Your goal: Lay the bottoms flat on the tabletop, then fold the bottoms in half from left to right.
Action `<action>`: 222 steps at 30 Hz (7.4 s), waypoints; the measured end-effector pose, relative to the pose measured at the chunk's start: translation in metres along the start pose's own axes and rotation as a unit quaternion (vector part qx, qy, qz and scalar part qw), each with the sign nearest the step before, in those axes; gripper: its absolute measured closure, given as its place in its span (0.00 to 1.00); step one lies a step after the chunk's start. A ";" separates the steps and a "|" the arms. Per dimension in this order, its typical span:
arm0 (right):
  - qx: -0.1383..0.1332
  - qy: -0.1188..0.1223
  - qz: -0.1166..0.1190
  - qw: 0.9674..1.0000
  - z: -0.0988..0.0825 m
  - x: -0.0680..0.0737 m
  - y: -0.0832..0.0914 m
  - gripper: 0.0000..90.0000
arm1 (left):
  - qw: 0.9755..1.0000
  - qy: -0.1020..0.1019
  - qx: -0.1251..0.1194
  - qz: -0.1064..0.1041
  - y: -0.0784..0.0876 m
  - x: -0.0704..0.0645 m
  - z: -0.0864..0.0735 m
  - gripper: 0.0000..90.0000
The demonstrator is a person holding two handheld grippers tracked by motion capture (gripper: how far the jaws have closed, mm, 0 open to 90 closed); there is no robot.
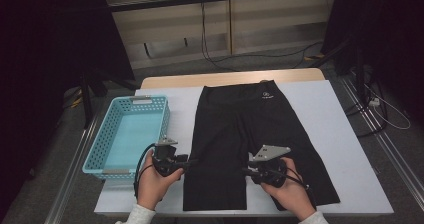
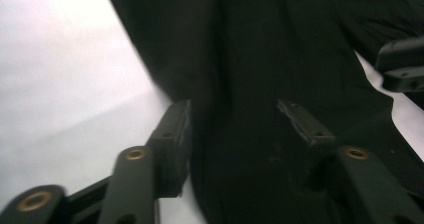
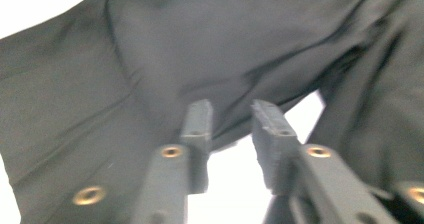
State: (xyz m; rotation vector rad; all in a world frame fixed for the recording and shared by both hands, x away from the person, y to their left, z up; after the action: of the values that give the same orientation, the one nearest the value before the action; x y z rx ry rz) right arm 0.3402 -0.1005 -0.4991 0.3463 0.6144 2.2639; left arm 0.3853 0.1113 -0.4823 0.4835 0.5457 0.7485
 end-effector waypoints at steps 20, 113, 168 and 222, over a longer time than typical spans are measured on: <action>-0.074 -0.054 -0.075 0.993 0.018 -0.051 0.017 0.27 | 0.999 -0.023 -0.019 0.038 -0.033 0.015 0.011 0.19; -0.071 -0.035 -0.035 0.996 0.023 -0.022 0.008 0.20 | 0.997 0.026 -0.050 0.043 -0.024 -0.014 0.001 0.99; -0.058 -0.061 -0.052 0.995 0.065 -0.044 -0.077 0.18 | 0.996 0.004 -0.084 -0.023 -0.041 -0.057 0.011 0.99; -0.044 -0.075 -0.060 0.994 0.069 -0.062 -0.065 0.96 | 0.992 0.014 -0.107 -0.060 -0.056 -0.074 0.027 0.99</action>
State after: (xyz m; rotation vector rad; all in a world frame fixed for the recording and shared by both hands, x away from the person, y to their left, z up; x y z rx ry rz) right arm 0.4506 -0.0838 -0.4783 0.4210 0.4448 2.1200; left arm 0.3857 0.0151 -0.4736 0.2385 0.5093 0.6907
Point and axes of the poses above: each handheld gripper's, and its own axes: y roughly backward along the jaws, z roughly out of its top, x roughly to its left, the point moved 9 cm from there along -y, roughly forward along the jaws, and after that the axes turned 9 degrees about -x, right-handed, at the moved point
